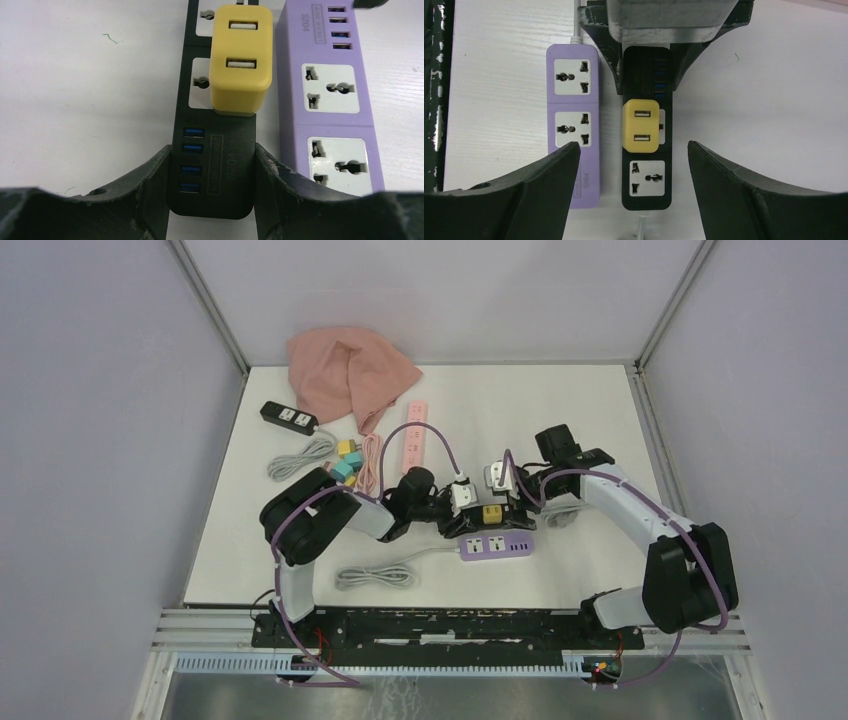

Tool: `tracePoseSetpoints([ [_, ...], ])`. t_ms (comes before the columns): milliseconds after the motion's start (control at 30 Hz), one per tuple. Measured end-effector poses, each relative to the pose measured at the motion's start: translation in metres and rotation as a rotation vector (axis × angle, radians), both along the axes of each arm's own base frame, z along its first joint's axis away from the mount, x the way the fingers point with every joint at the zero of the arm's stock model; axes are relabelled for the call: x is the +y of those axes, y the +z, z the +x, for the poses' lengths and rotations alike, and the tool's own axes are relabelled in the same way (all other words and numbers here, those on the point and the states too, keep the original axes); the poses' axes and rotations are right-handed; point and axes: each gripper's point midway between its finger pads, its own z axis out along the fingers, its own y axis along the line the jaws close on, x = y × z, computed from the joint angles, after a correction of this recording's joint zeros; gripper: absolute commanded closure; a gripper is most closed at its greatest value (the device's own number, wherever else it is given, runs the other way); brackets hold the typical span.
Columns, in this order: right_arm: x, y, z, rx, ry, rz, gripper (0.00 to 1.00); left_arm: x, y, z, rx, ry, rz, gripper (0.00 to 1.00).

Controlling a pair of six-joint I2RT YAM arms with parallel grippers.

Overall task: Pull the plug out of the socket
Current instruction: Remove the plug from the socket.

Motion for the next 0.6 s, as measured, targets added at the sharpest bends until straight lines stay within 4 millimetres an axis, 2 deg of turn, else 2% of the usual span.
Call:
tracePoseSetpoints([
  [167,0.008,-0.012,0.006,-0.024,0.024,-0.033,0.32,-0.001,0.001,-0.005,-0.016,-0.009,-0.016,0.97],
  [300,0.010,-0.020,0.012,-0.022,0.018,-0.050,0.49,-0.001,0.001,-0.005,-0.020,-0.010,-0.023,0.97],
  [400,0.011,-0.024,0.012,-0.012,0.019,-0.057,0.61,-0.002,0.001,-0.004,-0.023,-0.010,-0.025,0.97],
  [600,0.013,-0.028,0.007,0.014,0.030,-0.055,0.78,-0.001,0.001,-0.004,-0.023,-0.008,-0.026,0.97],
])
